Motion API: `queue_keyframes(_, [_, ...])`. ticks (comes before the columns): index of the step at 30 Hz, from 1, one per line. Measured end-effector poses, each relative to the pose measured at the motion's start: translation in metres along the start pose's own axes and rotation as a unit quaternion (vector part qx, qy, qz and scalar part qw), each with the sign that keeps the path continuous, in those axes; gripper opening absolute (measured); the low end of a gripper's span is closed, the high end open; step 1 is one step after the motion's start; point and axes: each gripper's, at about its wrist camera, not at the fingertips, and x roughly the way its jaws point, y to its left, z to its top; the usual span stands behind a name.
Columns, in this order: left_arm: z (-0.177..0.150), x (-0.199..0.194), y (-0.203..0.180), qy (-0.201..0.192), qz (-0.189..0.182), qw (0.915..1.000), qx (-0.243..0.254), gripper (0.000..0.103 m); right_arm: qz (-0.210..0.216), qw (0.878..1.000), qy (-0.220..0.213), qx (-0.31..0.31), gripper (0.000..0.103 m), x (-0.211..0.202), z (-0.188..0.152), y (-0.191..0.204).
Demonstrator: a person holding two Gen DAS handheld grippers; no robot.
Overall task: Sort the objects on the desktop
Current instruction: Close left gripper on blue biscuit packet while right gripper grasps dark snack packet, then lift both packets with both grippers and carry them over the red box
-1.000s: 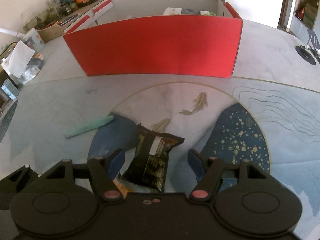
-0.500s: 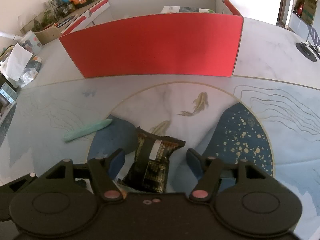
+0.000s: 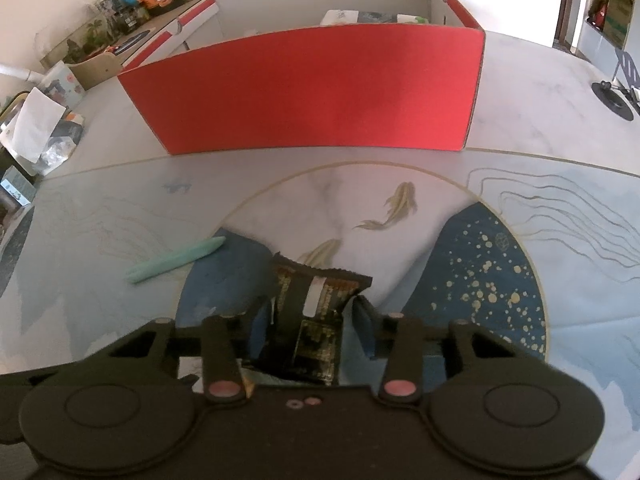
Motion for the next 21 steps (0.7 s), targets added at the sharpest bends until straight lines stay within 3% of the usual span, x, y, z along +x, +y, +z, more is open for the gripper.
queue_keyframes(3, [0.001,-0.002,0.003,0.0,-0.007,0.9999,-0.013,0.035,-0.004,1.0,-0.005,0.005,0.034,-0.003,0.0,-0.001])
queue_keyframes(11, [0.001,0.005,0.008,0.002,-0.007,0.9996,-0.026,0.035,-0.011,1.0,-0.012,0.012,0.033,-0.012,0.0,-0.009])
queue_keyframes(21, [0.008,-0.018,0.021,-0.01,0.002,0.9986,-0.052,0.035,-0.007,1.0,-0.021,0.009,0.033,-0.027,0.001,-0.011])
